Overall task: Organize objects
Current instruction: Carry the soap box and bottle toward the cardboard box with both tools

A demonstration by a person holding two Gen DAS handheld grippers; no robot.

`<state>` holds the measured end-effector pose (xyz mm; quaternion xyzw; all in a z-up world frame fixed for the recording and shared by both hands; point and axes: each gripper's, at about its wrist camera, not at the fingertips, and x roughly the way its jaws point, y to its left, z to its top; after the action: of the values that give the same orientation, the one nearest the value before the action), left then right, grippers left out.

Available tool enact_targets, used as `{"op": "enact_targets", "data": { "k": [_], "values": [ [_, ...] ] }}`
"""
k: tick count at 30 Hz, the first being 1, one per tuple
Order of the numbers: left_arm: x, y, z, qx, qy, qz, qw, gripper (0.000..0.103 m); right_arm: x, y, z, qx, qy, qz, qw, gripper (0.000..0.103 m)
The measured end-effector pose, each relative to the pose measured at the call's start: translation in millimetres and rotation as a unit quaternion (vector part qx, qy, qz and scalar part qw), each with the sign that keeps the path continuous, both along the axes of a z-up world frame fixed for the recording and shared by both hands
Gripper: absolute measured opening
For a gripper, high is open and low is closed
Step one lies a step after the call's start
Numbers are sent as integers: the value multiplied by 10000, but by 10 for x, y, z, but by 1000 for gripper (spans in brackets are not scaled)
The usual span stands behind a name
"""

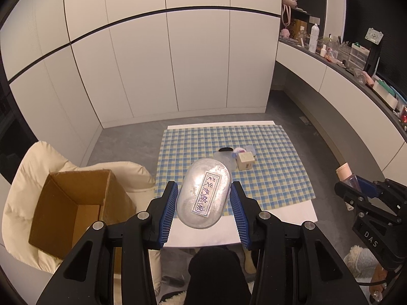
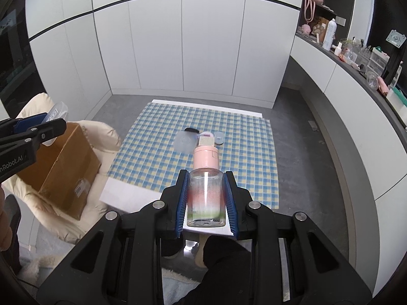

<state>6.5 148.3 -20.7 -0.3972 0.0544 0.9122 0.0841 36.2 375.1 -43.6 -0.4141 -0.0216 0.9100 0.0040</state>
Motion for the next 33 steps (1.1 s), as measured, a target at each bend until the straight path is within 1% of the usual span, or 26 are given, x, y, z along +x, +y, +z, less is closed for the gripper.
{"op": "enact_targets", "data": {
  "k": [9,13,16,20,24,29,33],
  "values": [
    [311,7,-120,-61,40,-59,10000,42,336,-99,-112,-139,-88,33,9999,29],
    [405,-10,-226,-44,-66,-122,9999,42,495,-147,-191,-103,-150,48,9998,29],
    [463,-20,-292,-102,-98,-136,9998,42,597,-150,-236,-141,-205,65,9997,29],
    [551,-42,-365,-80,-135,-171,9997,42,732,-124,-306,-183,-268,21,9995,29],
    [617,-21,-440,-2,-213,-214,9995,42,819,-119,-371,-248,-325,0,9992,29],
    [700,-17,-577,6,-336,-295,9990,42,879,-125,-459,-288,-384,-35,9988,29],
    [763,-11,-666,55,-436,-359,9984,42,953,-120,-472,-340,-401,-21,9986,29]
  ]
}}
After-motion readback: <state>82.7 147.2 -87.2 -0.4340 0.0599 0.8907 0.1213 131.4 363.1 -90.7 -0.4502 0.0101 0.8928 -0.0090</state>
